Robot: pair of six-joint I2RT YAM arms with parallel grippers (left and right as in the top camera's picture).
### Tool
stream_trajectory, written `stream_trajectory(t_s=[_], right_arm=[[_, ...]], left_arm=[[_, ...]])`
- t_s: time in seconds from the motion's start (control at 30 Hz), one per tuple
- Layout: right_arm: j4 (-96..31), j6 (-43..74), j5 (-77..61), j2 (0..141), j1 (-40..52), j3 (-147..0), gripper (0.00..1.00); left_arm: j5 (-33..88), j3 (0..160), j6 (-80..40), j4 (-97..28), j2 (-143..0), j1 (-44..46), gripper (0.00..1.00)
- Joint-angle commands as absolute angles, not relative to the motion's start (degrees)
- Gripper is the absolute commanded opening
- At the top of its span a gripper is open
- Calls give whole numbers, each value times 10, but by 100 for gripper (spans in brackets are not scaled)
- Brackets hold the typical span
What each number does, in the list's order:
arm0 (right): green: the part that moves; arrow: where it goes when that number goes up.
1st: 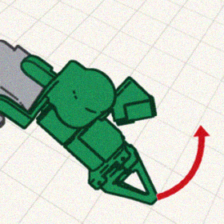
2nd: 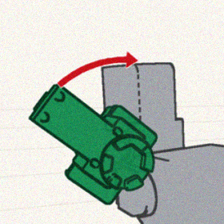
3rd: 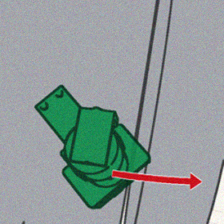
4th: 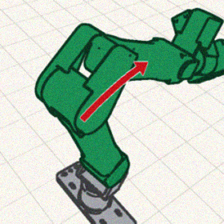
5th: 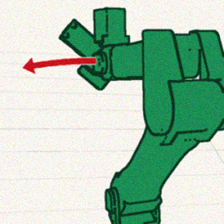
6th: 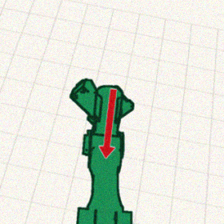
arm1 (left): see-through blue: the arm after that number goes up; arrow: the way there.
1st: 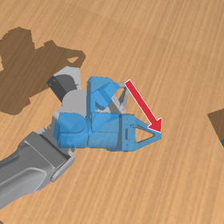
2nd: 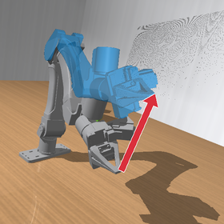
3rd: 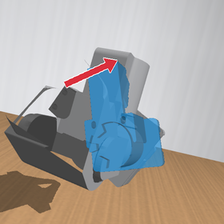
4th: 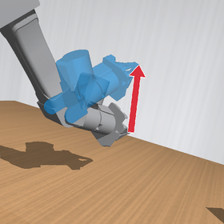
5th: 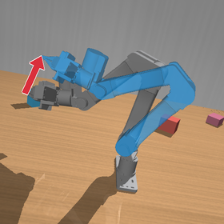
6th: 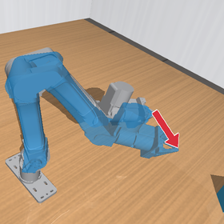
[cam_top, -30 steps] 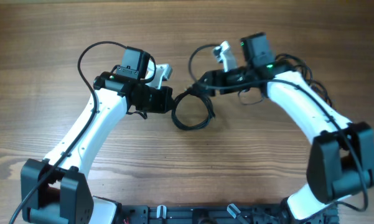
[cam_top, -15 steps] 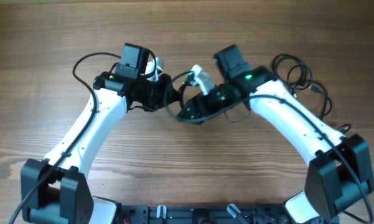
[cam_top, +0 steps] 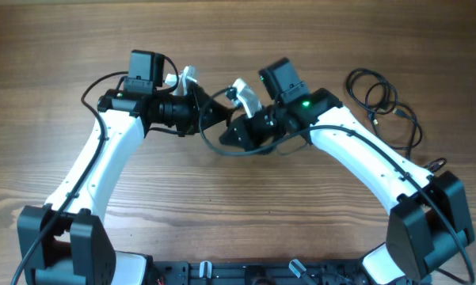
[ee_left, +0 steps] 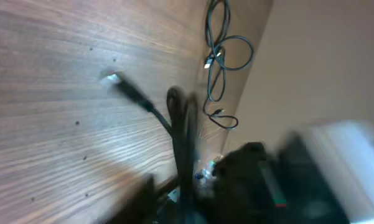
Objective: Untangle cables
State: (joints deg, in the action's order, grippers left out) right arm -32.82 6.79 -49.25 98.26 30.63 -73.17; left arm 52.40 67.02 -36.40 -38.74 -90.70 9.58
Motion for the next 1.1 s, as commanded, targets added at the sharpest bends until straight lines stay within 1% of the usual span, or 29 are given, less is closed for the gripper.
stream_trajectory(t_s=[0.0,0.07,0.1,0.13,0.27,0.37,0.6,0.77,0.83,0.87,0.93,1.0,1.07], right_arm=[[-254,164,-703,975,263,-743,4],[-209,218,-764,975,239,-743,4],[-186,243,-794,975,229,-743,4],[-171,259,-810,975,222,-743,4],[-137,291,-827,975,211,-743,4],[-121,309,-827,975,211,-743,4],[-66,376,-870,975,211,-743,4],[-59,375,-869,975,211,-743,5],[-60,375,-869,975,211,-743,4],[-60,376,-869,975,211,-743,5],[-61,376,-873,975,214,-743,5],[-60,376,-881,975,214,-743,5],[-61,376,-889,975,214,-743,5]], left_arm=[[537,668,-339,-392,-897,71,51],[560,668,-291,-393,-897,53,58],[569,668,-268,-395,-897,44,63],[577,668,-244,-396,-897,36,66],[581,668,-186,-403,-897,27,70],[576,668,-150,-412,-897,27,70],[489,667,-149,-414,-898,27,71],[493,667,-150,-440,-899,27,67],[516,667,-148,-437,-899,26,65],[541,667,-121,-430,-899,27,59],[590,667,-37,-420,-899,33,59],[587,667,47,-419,-899,41,59],[579,667,85,-418,-899,48,59]])
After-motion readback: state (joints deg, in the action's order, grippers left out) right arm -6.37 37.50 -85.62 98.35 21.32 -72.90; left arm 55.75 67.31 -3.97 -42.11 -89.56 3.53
